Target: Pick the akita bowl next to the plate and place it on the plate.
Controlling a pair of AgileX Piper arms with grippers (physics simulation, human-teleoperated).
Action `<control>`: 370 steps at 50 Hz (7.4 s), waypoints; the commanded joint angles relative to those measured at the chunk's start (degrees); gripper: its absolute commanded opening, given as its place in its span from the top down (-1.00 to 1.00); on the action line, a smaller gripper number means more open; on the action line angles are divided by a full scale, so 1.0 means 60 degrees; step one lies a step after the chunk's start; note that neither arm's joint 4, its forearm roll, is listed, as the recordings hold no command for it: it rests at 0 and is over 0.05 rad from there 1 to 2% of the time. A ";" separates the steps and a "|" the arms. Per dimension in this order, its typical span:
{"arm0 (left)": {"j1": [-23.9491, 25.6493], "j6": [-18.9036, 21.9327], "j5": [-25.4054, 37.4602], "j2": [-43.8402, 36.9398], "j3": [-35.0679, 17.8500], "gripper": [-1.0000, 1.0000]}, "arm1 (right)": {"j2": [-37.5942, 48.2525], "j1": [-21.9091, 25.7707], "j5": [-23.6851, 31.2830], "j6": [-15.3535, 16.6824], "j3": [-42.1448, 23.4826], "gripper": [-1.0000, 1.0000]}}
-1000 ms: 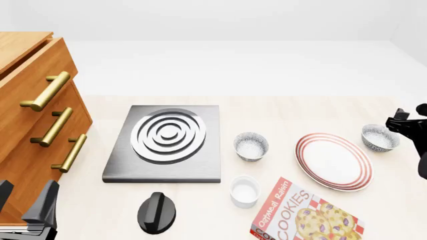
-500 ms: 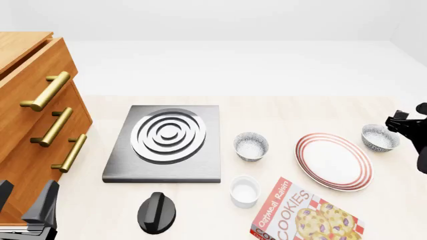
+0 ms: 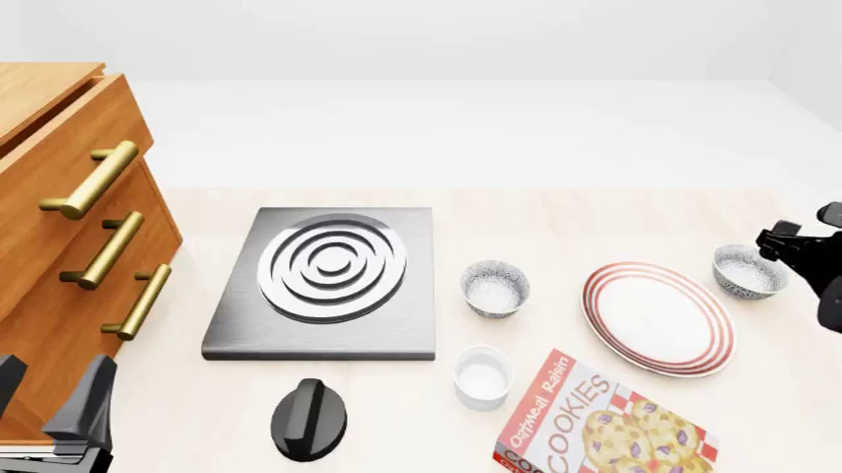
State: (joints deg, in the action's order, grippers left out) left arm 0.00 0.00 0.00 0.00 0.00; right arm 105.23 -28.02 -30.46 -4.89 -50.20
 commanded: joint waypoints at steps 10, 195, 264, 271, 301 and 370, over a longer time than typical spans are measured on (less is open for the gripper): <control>0.0000 0.0000 0.0000 0.0000 0.0000 -1.00 | 0.0500 -0.0061 0.0544 -0.0504 -0.0590 -1.00; 0.0000 0.0000 0.0000 0.0000 0.0000 -1.00 | -0.1261 0.1863 0.2538 -0.3924 0.0224 1.00; 0.0000 0.0000 0.0000 0.0000 0.0000 -1.00 | -0.1900 0.3020 0.1341 -0.4136 0.2478 1.00; 0.0000 0.0000 0.0000 0.0000 0.0000 -1.00 | -0.1717 0.3047 0.1180 -0.4124 0.2562 1.00; 0.0000 0.0000 0.0000 0.0000 0.0000 -1.00 | -0.0989 0.2918 0.0794 -0.3870 0.2562 1.00; 0.0000 0.0000 0.0000 0.0000 0.0000 -1.00 | -0.2125 0.2920 0.1329 -0.3931 0.2786 -1.00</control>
State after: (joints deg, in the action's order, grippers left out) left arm 0.00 0.00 0.00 0.00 0.00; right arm 99.53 -10.96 -25.02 -27.17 -34.89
